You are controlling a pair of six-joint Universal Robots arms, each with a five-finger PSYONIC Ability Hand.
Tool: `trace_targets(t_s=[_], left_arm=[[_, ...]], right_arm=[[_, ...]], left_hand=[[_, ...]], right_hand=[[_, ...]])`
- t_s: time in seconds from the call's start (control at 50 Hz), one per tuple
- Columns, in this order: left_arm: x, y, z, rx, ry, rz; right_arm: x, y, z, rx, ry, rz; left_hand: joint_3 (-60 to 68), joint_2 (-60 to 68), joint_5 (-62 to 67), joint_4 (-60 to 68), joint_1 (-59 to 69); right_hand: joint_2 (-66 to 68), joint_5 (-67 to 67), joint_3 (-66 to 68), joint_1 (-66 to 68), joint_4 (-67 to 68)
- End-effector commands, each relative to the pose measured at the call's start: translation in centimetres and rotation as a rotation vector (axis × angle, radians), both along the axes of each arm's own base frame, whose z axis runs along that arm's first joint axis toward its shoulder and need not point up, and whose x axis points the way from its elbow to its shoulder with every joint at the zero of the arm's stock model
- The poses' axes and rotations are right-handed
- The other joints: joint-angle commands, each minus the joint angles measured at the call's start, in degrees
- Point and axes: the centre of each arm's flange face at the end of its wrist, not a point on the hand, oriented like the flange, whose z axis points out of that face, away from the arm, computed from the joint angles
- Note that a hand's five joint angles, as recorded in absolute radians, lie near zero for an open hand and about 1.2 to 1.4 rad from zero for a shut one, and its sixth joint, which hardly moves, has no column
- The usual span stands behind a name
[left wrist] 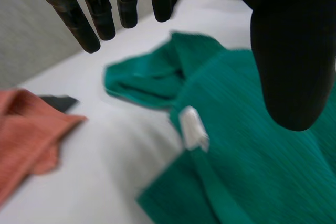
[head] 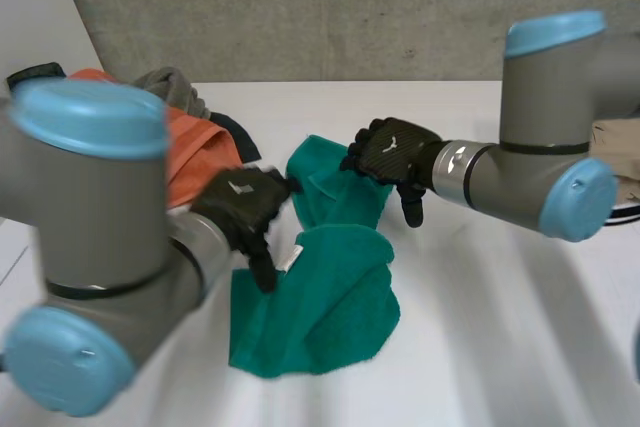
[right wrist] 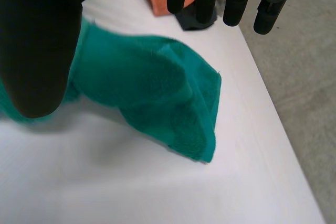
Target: Fold the laundry.
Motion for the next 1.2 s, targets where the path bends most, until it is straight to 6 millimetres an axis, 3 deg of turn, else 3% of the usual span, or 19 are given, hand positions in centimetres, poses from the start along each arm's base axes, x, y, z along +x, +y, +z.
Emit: trace_targets(t_s=[0.02,0.14,0.26,0.3,0.32,0.36,0.38,0.46,0.48,0.54,0.62,0.66,0.7,0.74,0.82,0.94,1.0,1.08,1.2], left_arm=[[-2.4,-0.7,-4.5,0.028,-0.060,0.048],[-4.4,-2.2,-5.6,-0.029,-0.013,0.035],[-6.5,-3.1,-7.2,-0.048,-0.023,-0.015],[-6.8,-3.4,-8.0,-0.042,-0.046,-0.020],[-7.0,-3.6,-8.3,-0.044,-0.068,-0.017],[-6.9,-4.3,-8.0,-0.063,-0.081,0.005],[-6.8,-4.7,-7.6,-0.081,-0.085,0.025],[-6.2,-7.5,-3.1,-0.242,-0.060,0.153],[-6.0,-8.9,-0.3,-0.333,-0.009,0.200],[-5.3,-10.9,4.0,-0.471,0.095,0.247],[-3.8,-13.1,11.8,-0.739,0.281,0.270],[-2.9,-13.6,14.1,-0.836,0.331,0.281],[-2.3,-13.7,14.7,-0.861,0.342,0.299],[-1.3,-13.8,14.0,-0.834,0.314,0.327],[-0.4,-13.7,10.1,-0.720,0.238,0.330],[0.3,-11.2,0.5,-0.466,0.072,0.266],[0.7,-9.9,-2.9,-0.379,0.005,0.234],[1.1,-8.6,-5.1,-0.314,-0.067,0.204],[1.4,-7.1,-5.6,-0.275,-0.141,0.169]], right_arm=[[1.5,-2.1,-4.0,-0.088,-0.007,0.070],[2.6,-3.0,-6.2,-0.109,-0.072,0.085],[3.3,-4.1,-8.1,-0.136,-0.120,0.085],[3.4,-4.4,-8.5,-0.139,-0.123,0.081],[3.4,-4.8,-8.5,-0.151,-0.126,0.076],[3.4,-5.3,-8.2,-0.169,-0.134,0.063],[3.4,-5.6,-8.0,-0.183,-0.139,0.053],[3.1,-8.2,-5.5,-0.309,-0.187,-0.088],[2.9,-9.2,-3.7,-0.367,-0.231,-0.161],[2.3,-10.4,-0.2,-0.435,-0.323,-0.268],[0.3,-11.2,5.6,-0.508,-0.464,-0.421],[-1.4,-11.2,8.3,-0.535,-0.504,-0.503],[-2.5,-10.9,9.3,-0.533,-0.510,-0.532],[-4.1,-10.6,9.5,-0.510,-0.496,-0.552],[-5.9,-9.0,7.4,-0.404,-0.435,-0.549],[-8.4,-3.9,0.2,-0.137,-0.259,-0.451],[-9.0,-2.7,-1.9,-0.073,-0.207,-0.425],[-9.9,-2.2,-4.6,0.000,-0.121,-0.422],[-10.6,-2.0,-4.0,0.068,-0.064,-0.460]], left_hand=[[-1.9,-1.6,-2.9,-1.4,-0.8],[-1.9,-1.6,-2.9,-1.4,-0.8],[1.7,1.9,0.6,2.2,2.7],[15.4,15.7,14.3,15.9,16.5],[38.8,39.1,37.7,39.3,39.9],[67.7,67.9,66.6,68.2,68.7],[68.1,68.4,67.1,68.6,69.2],[68.1,68.4,67.1,68.6,69.2],[68.1,68.4,67.1,68.6,69.2],[68.1,68.4,67.1,68.6,69.2],[68.1,68.4,67.1,68.6,69.2],[68.1,68.4,67.1,68.6,69.2],[68.1,68.4,67.1,68.6,69.2],[68.1,68.4,67.1,68.6,69.2],[68.1,68.4,67.1,68.6,69.2],[68.1,68.4,67.1,68.6,69.2],[68.1,68.4,67.1,68.6,69.2],[68.1,68.4,67.1,68.6,69.2],[68.1,68.4,67.1,68.6,69.2]], right_hand=[[-1.8,-2.7,-1.6,-2.6,-1.7],[-1.2,-2.0,-0.9,-1.9,-1.1],[15.0,14.1,15.2,14.2,15.1],[25.4,24.5,25.6,24.6,25.5],[41.4,40.6,41.6,40.7,41.5],[67.5,66.7,67.7,66.8,67.6],[68.2,67.3,68.4,67.4,68.3],[68.2,67.3,68.4,67.4,68.3],[68.2,67.3,68.4,67.4,68.3],[68.2,67.3,68.4,67.4,68.3],[68.2,67.3,68.4,67.4,68.3],[68.2,67.3,68.4,67.4,68.3],[68.2,67.3,68.4,67.4,68.3],[68.2,67.3,68.4,67.4,68.3],[68.2,67.3,68.4,67.4,68.3],[68.2,67.3,68.4,67.4,68.3],[68.2,67.3,68.4,67.4,68.3],[68.2,67.3,68.4,67.4,68.3],[68.2,67.3,68.4,67.4,68.3]])
